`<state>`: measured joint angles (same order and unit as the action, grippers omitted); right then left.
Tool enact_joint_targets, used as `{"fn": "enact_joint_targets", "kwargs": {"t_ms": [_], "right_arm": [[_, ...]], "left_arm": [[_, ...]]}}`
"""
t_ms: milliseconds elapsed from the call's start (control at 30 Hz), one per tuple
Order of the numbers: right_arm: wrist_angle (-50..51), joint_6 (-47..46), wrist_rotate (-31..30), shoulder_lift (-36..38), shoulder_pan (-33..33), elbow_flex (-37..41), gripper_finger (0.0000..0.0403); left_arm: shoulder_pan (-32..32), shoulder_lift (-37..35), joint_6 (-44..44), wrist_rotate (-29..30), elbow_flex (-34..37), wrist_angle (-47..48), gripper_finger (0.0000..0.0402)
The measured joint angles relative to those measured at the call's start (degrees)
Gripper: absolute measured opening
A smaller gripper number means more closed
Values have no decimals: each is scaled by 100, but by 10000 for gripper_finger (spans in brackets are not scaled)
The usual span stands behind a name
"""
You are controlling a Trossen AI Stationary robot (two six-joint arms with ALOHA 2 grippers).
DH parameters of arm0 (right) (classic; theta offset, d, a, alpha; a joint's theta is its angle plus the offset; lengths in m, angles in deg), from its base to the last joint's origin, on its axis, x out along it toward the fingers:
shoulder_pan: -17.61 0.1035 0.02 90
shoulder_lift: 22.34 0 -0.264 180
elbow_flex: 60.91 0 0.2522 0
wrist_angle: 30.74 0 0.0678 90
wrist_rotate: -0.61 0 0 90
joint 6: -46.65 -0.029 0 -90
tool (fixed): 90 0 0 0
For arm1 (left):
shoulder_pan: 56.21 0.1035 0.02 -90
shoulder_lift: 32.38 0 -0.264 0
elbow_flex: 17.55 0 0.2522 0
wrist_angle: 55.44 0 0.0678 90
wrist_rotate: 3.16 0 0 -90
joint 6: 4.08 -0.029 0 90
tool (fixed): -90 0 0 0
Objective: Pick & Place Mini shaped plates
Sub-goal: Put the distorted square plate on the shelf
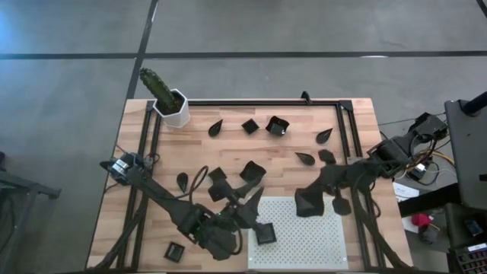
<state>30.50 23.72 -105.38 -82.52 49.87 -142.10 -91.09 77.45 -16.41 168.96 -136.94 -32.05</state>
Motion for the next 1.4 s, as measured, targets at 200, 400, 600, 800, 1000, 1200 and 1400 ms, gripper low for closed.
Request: {"fn": "enact_joint_targets", "kwargs": {"t_ms": [200,400,600,800,1000,1200,1400], "right_arm": [[-88,-494,99,-393,175,238,8],[-763,-708,375,-680,428,468,8],[-1102,-1030,428,-858,501,699,8],[-1906,-1056,448,-975,501,1006,8],[-2013,-1185,400,-1016,497,1191,8],[-2128,-1316,400,-1008,486,1410,8],[-2130,-1316,400,-1084,486,1420,8]], "left_arm": [[-74,-154,75,-773,0,101,124],[-89,-211,194,-973,0,156,124],[-93,-211,263,-1941,0,345,124],[-100,-211,335,-2058,0,341,124],[-100,-211,336,-2058,0,338,124],[-109,-211,334,-2059,0,336,124],[-115,-211,336,-2060,0,336,124]]}}
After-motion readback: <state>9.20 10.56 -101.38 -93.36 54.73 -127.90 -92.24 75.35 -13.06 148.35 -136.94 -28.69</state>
